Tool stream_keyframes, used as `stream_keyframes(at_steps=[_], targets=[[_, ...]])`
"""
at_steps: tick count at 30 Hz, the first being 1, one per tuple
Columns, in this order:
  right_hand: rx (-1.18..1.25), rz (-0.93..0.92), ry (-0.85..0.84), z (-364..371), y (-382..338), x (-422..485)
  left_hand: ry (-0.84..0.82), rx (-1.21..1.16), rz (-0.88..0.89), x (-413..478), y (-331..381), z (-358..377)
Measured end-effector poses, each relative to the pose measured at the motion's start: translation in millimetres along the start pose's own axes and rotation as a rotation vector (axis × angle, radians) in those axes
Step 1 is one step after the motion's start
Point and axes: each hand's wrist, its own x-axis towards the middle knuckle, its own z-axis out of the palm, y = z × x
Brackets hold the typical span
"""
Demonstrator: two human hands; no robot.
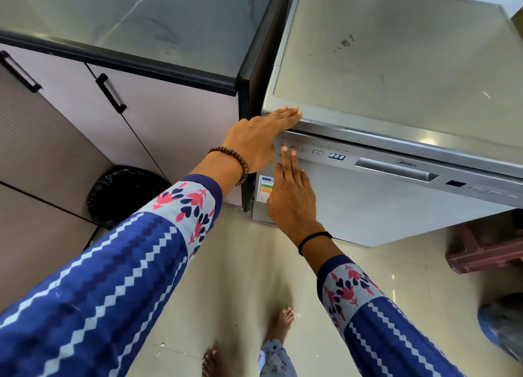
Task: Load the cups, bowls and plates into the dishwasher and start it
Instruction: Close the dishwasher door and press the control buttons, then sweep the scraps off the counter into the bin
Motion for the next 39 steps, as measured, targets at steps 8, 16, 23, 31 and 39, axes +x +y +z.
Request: stream_keyframes(at_steps=[8, 16, 23, 31, 39], targets=[[0.003, -0.042, 0.012, -6.8, 5.1, -1.9, -0.013, -0.050, -0.013, 1.2, 0.6, 6.6], [-0.001, -0.148, 0.031, -18.4, 3.0, -2.0, -0.018, -0.043, -0.030, 0.5, 7.0, 4.7], [0.019, -0.203, 0.012, -38.5, -1.2, -2.1, -0.028, 0.015, -0.032, 0.1, 11.1, 3.6], [-0.064, -0.266, -0.046, -60.5, -5.6, -13.4, 0.000, 0.226, 0.018, -11.8, 16.8, 2.4], [-0.042, -0.375, -0.054, -89.6, -15.5, -16.4, 0.064, 0.062, -0.296, -64.0, 18.9, -0.5]])
